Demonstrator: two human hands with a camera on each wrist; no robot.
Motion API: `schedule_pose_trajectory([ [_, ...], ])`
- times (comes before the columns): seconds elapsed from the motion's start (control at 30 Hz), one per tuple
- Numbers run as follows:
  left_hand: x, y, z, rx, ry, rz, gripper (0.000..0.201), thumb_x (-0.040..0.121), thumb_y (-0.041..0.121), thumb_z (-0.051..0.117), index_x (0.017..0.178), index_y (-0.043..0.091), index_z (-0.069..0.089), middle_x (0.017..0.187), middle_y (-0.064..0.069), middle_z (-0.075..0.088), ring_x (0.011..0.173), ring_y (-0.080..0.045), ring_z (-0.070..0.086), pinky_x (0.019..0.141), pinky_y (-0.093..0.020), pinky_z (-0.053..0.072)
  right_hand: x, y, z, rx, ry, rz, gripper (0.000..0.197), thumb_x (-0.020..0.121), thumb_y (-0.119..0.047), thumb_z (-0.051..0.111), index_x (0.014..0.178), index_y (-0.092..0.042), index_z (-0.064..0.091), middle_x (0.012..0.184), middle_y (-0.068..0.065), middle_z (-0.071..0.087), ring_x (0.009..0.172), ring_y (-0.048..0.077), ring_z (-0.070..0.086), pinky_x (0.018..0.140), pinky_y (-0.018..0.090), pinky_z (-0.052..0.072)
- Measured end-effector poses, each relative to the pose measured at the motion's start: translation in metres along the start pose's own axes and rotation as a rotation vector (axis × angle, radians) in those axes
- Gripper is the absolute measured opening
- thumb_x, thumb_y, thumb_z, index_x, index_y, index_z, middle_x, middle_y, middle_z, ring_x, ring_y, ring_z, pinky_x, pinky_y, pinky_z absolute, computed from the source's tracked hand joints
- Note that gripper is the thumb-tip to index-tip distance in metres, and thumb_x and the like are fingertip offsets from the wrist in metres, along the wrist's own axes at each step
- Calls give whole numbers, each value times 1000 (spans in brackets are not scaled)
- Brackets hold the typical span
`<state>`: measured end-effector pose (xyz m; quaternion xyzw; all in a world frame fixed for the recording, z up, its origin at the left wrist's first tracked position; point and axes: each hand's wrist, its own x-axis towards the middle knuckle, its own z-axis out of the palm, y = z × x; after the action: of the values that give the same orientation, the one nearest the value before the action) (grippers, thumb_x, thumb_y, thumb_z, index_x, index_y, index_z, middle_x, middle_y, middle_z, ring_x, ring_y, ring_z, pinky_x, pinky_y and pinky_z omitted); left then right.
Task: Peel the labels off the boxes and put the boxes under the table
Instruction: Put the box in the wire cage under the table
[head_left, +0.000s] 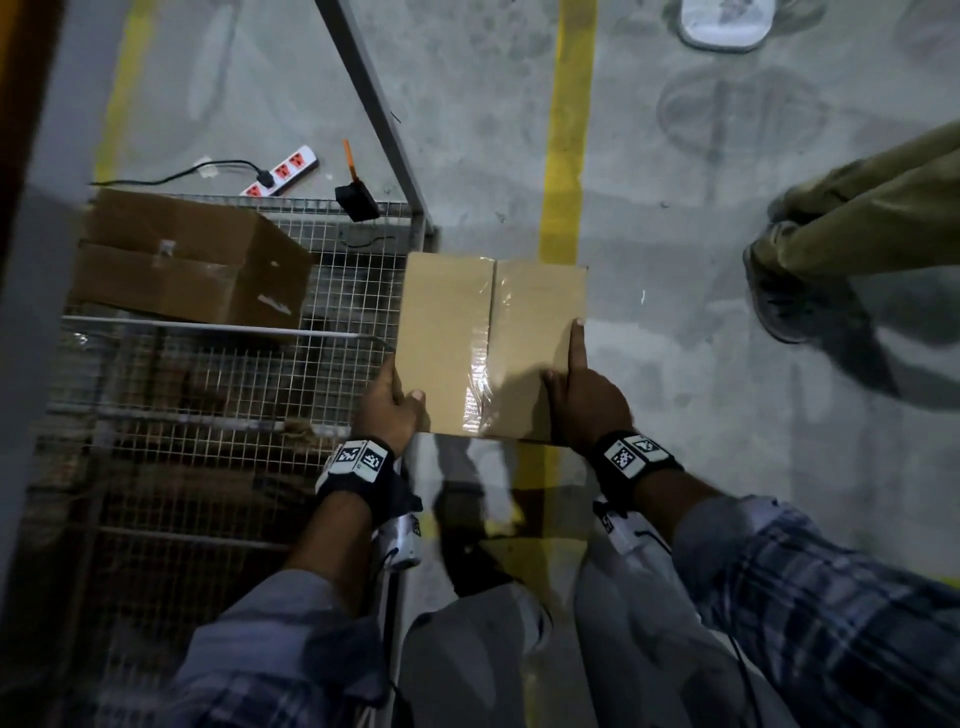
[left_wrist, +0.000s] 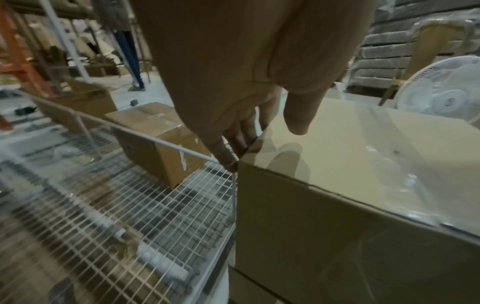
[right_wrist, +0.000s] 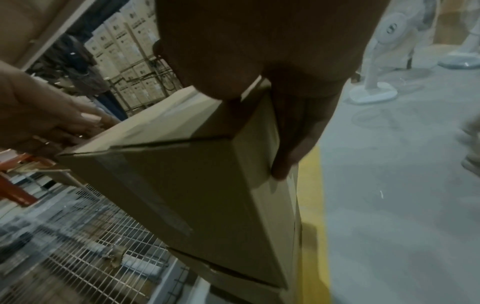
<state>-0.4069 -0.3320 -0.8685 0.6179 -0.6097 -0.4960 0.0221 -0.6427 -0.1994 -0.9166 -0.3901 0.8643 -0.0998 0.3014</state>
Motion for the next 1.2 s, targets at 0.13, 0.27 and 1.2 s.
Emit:
schedule_pose_trajectory([
  [0.13,-13,25,-8,25,112,13,47,100,28,63,146,30,51,147,-5,53,123,-31,61,99,-55,56,-7,-12,-25,-7,27,-13,86,106,-54,40,165,-26,-15,101,18,68,84,40,67,72,46,55],
  [0.27,-45,83,-32,-140,152,79,35,103,26,62,138,31,60,127,0,65,99,-12,67,71,-30,63,-15,-39,-66,90,82,21,83,106,-55,40,167,-22,-6,115,24,63,99,45,65,85,51,54],
  [1.2,-526,241,-270,-447,1362,451,23,104,29,61,124,33,70,118,10,72,97,-31,70,79,-47,59,-271,-355,-388,255,60,-1066,32,102,-38,55,125,-22,71,110,7,77,99,27,71,84,42,58],
])
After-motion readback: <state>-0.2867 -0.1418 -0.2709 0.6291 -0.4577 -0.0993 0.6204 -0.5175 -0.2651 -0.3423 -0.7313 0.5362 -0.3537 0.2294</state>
